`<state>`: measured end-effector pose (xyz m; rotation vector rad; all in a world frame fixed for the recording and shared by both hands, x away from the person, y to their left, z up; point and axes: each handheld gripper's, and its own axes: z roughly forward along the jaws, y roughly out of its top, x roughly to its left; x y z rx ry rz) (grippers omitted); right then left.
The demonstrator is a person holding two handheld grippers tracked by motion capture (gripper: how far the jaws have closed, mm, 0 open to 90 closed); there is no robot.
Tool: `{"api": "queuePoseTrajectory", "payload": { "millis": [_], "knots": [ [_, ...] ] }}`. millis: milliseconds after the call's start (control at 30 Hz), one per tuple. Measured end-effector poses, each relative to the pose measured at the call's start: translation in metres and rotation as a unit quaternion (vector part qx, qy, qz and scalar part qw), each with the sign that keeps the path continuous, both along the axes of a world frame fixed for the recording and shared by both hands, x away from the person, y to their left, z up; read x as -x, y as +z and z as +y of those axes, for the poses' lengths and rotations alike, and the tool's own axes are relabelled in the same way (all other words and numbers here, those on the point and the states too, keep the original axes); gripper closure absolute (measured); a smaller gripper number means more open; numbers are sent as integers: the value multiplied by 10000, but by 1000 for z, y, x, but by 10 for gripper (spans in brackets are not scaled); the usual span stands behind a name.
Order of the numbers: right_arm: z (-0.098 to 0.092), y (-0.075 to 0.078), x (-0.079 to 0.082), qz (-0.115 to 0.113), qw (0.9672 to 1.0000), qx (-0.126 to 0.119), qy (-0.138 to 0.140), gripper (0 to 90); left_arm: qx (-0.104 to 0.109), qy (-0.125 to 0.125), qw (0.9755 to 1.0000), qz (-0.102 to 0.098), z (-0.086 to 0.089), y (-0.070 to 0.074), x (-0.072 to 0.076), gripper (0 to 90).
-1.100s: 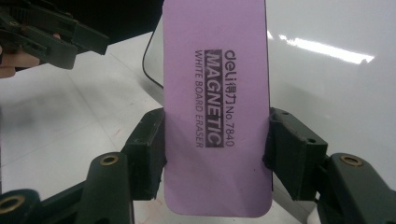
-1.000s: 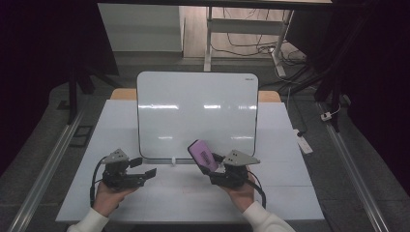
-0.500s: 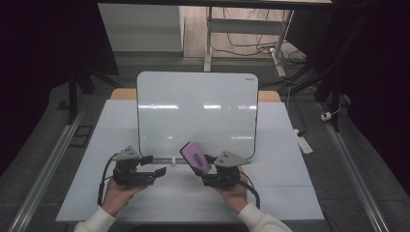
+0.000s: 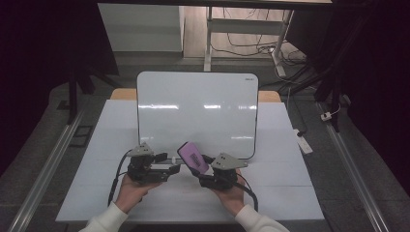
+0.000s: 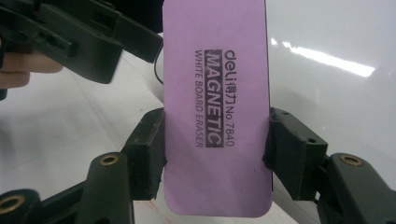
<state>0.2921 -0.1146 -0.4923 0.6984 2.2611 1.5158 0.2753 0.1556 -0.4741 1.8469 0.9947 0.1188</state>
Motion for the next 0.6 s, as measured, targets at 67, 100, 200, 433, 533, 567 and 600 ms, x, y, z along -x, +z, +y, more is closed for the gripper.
{"api": "queuePoseTrajectory", "payload": {
  "millis": [67,100,200,433,533,567,600],
  "knots": [
    [2,0,2,-26,10000,-27,-8,411,57,-21,10000,8,-3,1,-2,273],
    [3,-1,2,-46,10000,-32,10,411,115,-56,9999,21,-6,1,-4,285],
    [5,-1,3,-83,10000,-46,-5,411,179,-84,9998,35,-9,2,-6,323],
    [8,-1,7,-180,9998,-110,23,410,485,-247,9984,126,-19,1,-12,477],
    [10,-2,8,-189,9998,-86,36,410,479,-230,9985,135,-20,1,-12,555],
    [10,-3,9,-191,9998,-58,-1,409,499,-258,9983,162,-20,2,-13,572],
    [10,-3,9,-191,9998,-58,-1,409,499,-258,9983,162,-20,2,-13,583]
  ]
}}
